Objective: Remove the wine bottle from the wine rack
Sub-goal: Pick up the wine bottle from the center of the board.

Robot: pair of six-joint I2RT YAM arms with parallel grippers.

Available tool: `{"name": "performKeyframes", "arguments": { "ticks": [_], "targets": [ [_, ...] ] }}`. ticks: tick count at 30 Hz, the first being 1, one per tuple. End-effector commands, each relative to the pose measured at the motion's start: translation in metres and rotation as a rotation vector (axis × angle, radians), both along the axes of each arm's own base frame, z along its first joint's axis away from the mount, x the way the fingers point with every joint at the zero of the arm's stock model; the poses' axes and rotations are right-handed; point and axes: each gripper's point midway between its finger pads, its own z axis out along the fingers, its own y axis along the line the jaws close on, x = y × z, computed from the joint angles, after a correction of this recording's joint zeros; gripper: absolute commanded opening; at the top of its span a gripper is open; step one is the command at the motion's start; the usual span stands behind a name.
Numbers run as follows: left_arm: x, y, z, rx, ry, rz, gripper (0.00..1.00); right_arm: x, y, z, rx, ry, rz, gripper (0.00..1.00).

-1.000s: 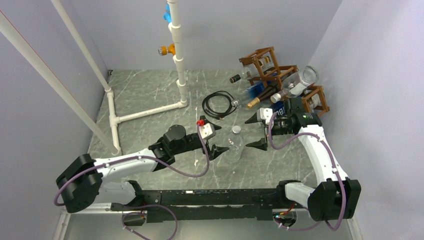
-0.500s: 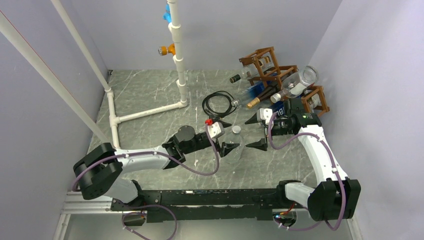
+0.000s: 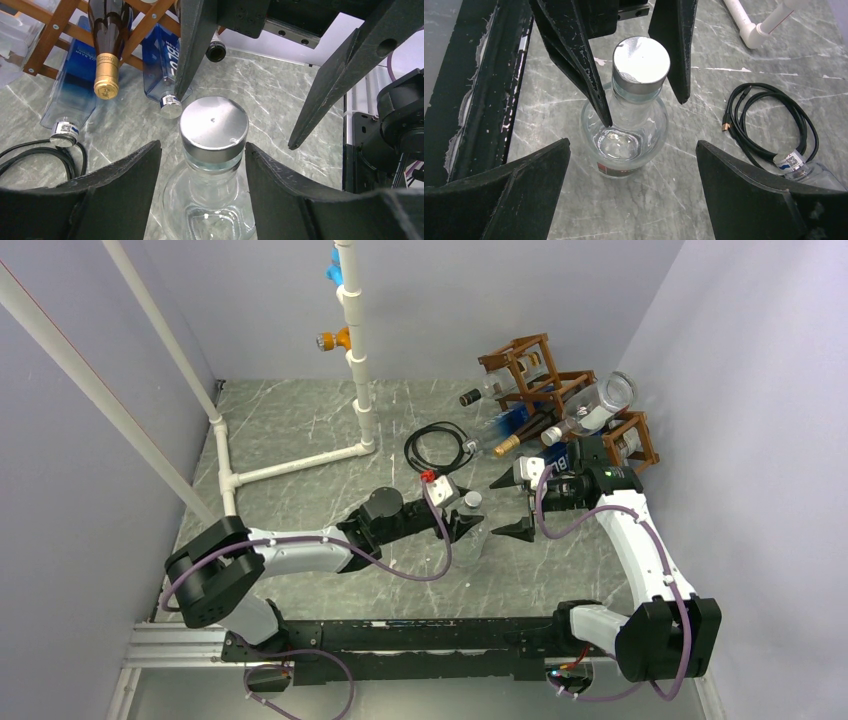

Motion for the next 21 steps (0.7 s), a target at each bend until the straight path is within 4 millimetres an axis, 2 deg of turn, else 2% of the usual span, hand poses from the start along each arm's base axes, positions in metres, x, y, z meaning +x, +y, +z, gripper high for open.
{"name": "performKeyframes", "arguments": {
  "ticks": [1, 5, 8, 11, 15, 21],
  "targets": [
    [0.001, -0.011, 0.028, -0.088, -0.019, -0.003, 0.66, 0.004, 0.002, 0.004, 0.025, -0.051, 0.019, 1.00],
    [0.001, -0.014, 0.028, -0.089, -0.020, -0.004, 0.63, 0.005, 0.002, 0.003, 0.025, -0.048, 0.016, 1.00],
    [-0.001, -0.017, 0.028, -0.080, -0.027, -0.014, 0.55, 0.005, 0.002, 0.002, 0.021, -0.049, 0.016, 1.00],
    [-0.003, -0.020, 0.028, -0.063, -0.034, -0.023, 0.35, 0.006, 0.001, 0.002, 0.017, -0.049, 0.014, 1.00],
    [-0.005, -0.016, 0.032, -0.074, -0.044, -0.020, 0.00, 0.006, 0.001, 0.001, 0.013, -0.049, 0.014, 1.00],
    [-0.002, 0.003, 0.057, -0.130, -0.077, 0.044, 0.00, 0.006, 0.000, 0.000, 0.009, -0.052, 0.013, 1.00]
  ]
}}
